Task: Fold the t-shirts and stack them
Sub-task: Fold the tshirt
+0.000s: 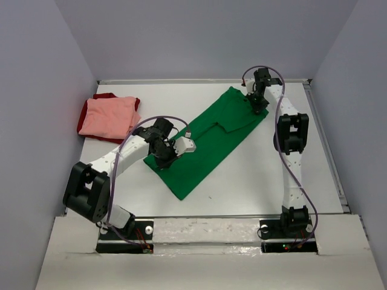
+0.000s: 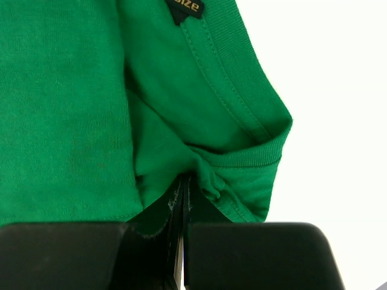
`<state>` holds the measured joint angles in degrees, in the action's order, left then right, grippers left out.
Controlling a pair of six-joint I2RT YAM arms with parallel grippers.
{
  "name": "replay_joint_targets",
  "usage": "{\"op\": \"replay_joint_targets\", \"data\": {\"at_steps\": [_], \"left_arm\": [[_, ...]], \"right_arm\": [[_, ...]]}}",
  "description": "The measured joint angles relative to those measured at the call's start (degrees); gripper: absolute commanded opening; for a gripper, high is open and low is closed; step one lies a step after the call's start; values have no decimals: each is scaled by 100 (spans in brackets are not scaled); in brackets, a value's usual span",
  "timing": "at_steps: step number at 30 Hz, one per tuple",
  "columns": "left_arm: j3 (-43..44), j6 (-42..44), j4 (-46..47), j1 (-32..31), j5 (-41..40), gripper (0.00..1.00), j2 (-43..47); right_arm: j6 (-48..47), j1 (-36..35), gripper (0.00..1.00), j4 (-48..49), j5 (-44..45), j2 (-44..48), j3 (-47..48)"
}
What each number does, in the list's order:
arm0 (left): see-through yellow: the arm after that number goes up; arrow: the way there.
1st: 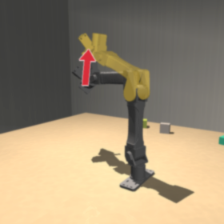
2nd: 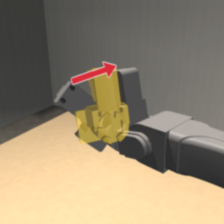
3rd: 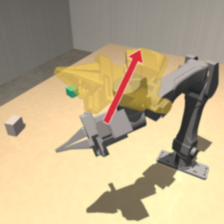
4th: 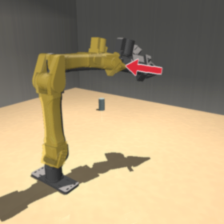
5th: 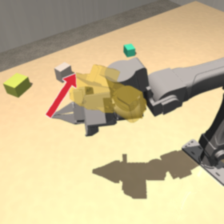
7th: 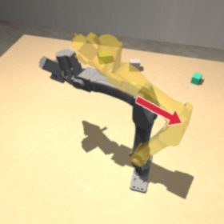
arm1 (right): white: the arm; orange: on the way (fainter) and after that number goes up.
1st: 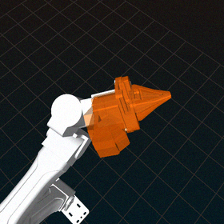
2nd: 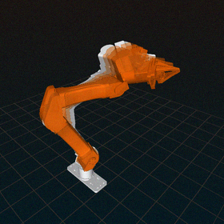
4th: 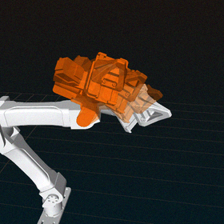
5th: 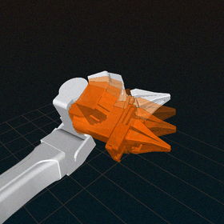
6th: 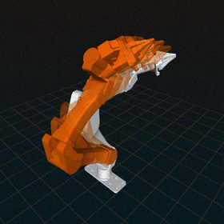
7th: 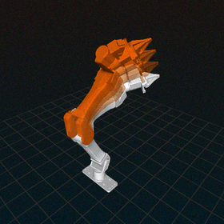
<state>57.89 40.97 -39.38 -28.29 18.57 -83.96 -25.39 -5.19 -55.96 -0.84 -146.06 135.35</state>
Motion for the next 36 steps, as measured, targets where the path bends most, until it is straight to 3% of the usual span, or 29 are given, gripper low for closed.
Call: {"op": "replay_joint_targets", "data": {"at_steps": [7, 11, 17, 24, 36], "left_arm": [[352, -166, 28, -87, 52, 0, 492], [796, -221, 122, -85, -70, 0, 619], [800, -249, 387, -22, -358, 0, 658], [278, -227, 1121, 896, -402, 0, 942], [-170, -289, 1672, 1714, -225, 0, 726]], "right_arm": [[-35, -205, 0, 494, 192, 107, -258], [-33, -203, 0, 734, 219, 767, -1255], [-20, -203, 0, 553, -192, 2114, -2129], [-26, -492, 0, 350, -918, 3401, -2745], [-9, -2321, 0, -24, -1196, 2358, -3077]]}}
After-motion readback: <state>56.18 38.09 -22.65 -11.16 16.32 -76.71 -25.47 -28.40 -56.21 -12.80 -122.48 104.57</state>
